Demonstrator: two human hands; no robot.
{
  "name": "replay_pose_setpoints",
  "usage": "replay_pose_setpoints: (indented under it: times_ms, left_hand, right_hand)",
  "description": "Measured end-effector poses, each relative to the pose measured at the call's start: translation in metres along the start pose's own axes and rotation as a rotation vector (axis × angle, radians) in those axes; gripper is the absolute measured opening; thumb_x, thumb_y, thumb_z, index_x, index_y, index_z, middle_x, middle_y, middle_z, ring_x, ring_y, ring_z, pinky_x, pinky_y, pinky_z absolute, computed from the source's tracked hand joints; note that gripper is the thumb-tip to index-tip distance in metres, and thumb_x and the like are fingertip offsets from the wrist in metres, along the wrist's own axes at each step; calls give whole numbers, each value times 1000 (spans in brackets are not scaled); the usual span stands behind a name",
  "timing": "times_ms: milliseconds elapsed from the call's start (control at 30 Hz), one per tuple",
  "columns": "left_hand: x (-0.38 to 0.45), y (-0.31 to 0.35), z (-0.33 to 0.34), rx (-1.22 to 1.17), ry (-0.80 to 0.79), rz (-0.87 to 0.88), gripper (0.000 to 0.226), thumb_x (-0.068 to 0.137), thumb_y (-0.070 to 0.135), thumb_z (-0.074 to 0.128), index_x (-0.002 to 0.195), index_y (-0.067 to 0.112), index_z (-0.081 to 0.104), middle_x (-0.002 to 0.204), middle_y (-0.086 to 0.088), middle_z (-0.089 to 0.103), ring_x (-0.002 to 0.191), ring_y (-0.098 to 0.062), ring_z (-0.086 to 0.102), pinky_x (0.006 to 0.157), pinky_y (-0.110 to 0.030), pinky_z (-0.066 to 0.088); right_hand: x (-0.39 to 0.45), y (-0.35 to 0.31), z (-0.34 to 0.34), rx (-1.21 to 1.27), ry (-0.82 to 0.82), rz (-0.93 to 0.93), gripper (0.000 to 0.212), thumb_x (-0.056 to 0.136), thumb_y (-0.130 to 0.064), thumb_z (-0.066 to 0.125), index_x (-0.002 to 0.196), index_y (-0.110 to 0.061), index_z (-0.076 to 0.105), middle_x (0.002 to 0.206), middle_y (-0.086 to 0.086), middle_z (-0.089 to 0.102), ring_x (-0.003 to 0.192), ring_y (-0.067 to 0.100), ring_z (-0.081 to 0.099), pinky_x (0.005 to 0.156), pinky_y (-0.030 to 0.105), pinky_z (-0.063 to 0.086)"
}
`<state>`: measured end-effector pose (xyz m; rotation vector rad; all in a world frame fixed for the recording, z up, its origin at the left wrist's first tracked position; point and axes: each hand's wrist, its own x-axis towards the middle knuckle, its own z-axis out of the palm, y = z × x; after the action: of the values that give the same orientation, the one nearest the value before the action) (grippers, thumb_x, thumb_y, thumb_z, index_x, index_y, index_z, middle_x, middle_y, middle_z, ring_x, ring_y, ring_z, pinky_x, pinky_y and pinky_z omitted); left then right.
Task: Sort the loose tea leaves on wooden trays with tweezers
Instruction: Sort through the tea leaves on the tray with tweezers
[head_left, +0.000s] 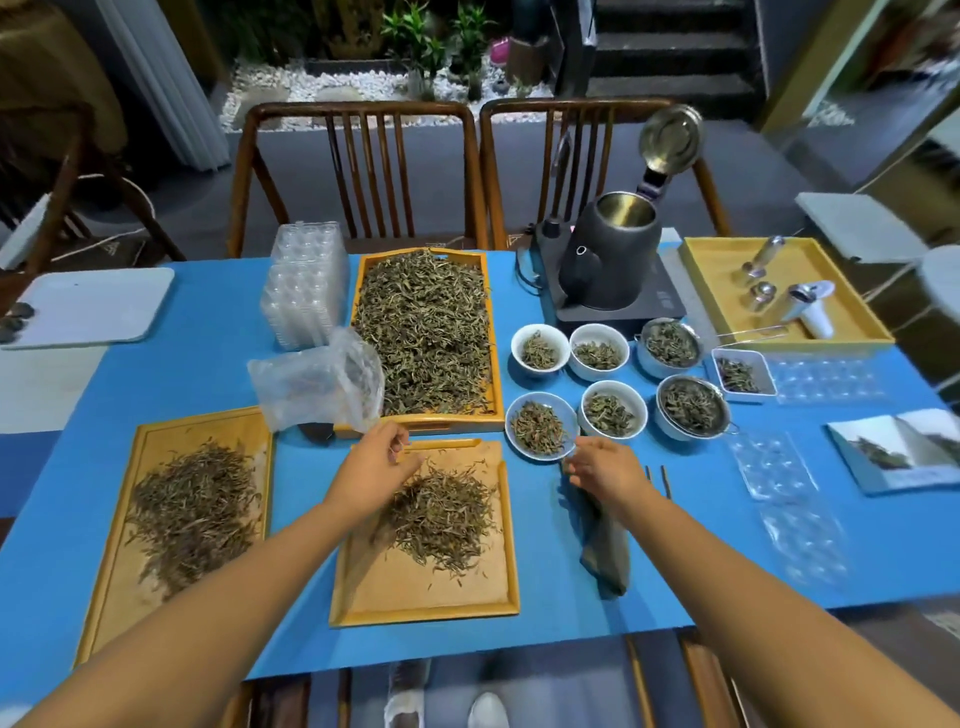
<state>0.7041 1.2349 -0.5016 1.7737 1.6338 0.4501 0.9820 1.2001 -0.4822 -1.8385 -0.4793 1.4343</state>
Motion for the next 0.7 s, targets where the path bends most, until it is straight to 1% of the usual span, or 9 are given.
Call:
replay_pose_setpoints:
  times_ms: [67, 100, 167, 200, 267, 367, 467, 600, 700]
  left_hand:
    - [-5, -4, 7, 16, 6, -39, 22, 84, 29, 67, 91, 13, 53, 89, -4, 53, 78, -21, 52, 70, -34, 41]
    - [-8, -7, 11, 18, 10, -49, 22, 84, 29, 67, 89, 14, 52, 87, -3, 53, 76, -20, 51, 68, -34, 40]
    - [-14, -14, 17, 13, 18, -62, 21, 85, 29, 66, 87, 17, 49, 84, -3, 52, 77, -21, 53, 67, -34, 39]
    - [-15, -18, 19, 15, 18, -71, 20, 85, 28, 66, 87, 18, 48, 85, -4, 54, 78, -22, 54, 68, -35, 40]
    - [-18, -26, 21, 33, 15, -92, 18, 86, 25, 65, 87, 19, 48, 87, -7, 56, 80, -24, 56, 69, -37, 42]
    - [-22, -37, 21, 55, 39, -122, 14, 86, 19, 64, 89, 18, 50, 92, -6, 55, 83, -22, 55, 70, -34, 40]
    - [-24, -48, 17, 98, 67, -163, 12, 87, 18, 63, 94, 17, 52, 97, -6, 53, 88, -21, 55, 74, -31, 40]
    - [-26, -55, 13, 169, 86, -239, 27, 88, 22, 63, 111, 10, 54, 110, -11, 51, 99, -26, 54, 88, -40, 44]
    - [-26, -55, 14, 157, 91, -283, 40, 86, 23, 64, 120, 8, 50, 119, -14, 49, 107, -30, 53, 96, -44, 43]
  right_hand:
    - [1, 6, -21, 20, 55, 13, 29, 91, 11, 38, 117, 24, 40, 61, 10, 33, 51, 18, 32, 44, 20, 32]
    - [1, 9, -31, 37, 68, 19, 25, 92, 9, 40, 115, 15, 46, 62, 10, 37, 53, 18, 37, 43, 20, 37]
    - [2, 18, -49, 46, 76, 15, 19, 93, 6, 42, 110, -1, 47, 65, 9, 43, 56, 18, 42, 45, 20, 43]
    - [5, 24, -58, 29, 89, 11, 20, 93, 5, 43, 111, -2, 48, 66, 9, 45, 57, 18, 44, 49, 22, 44]
    - [13, 37, -73, -33, 149, 7, 24, 92, 4, 44, 115, 0, 52, 67, 9, 47, 58, 19, 46, 57, 27, 44]
    - [22, 54, -93, -198, 262, -20, 27, 90, 2, 49, 116, 3, 54, 73, 11, 51, 57, 22, 50, 59, 35, 47]
    - [26, 67, -106, -381, 337, -23, 28, 87, -7, 56, 114, -2, 54, 87, 15, 56, 70, 31, 55, 74, 48, 52]
    - [25, 80, -116, -539, 346, -51, 43, 83, -12, 66, 121, -1, 49, 114, 23, 56, 86, 33, 55, 67, 32, 37]
    - [24, 90, -119, -634, 322, -55, 51, 82, -15, 70, 124, 1, 45, 122, 26, 53, 102, 38, 56, 74, 35, 42]
